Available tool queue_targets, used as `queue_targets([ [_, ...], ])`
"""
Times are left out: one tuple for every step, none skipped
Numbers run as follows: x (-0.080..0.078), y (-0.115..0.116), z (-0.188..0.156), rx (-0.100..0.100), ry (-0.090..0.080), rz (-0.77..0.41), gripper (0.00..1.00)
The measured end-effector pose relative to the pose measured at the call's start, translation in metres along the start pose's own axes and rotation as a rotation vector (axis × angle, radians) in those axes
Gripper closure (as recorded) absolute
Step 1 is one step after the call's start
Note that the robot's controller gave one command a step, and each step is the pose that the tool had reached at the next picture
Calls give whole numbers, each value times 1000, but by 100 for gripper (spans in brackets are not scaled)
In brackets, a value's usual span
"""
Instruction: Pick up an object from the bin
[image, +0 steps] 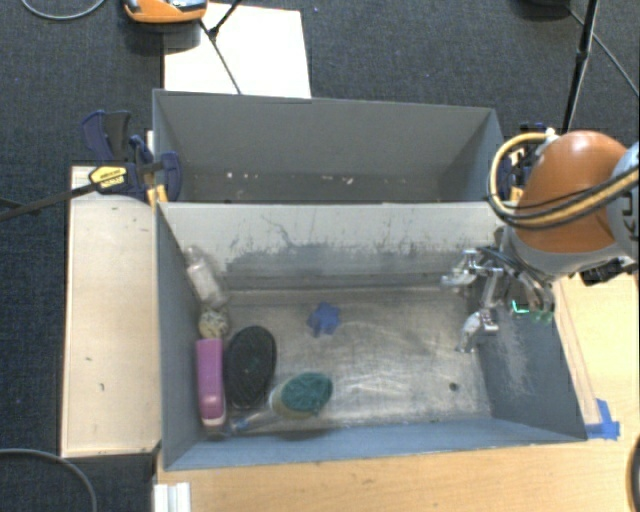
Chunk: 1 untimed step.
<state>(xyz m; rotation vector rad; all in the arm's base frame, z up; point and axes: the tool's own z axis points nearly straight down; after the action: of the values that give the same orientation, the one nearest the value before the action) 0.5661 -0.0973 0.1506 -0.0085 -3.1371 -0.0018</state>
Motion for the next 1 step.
queue_targets([
  [-6,52,47,-1,-3,-133,0],
])
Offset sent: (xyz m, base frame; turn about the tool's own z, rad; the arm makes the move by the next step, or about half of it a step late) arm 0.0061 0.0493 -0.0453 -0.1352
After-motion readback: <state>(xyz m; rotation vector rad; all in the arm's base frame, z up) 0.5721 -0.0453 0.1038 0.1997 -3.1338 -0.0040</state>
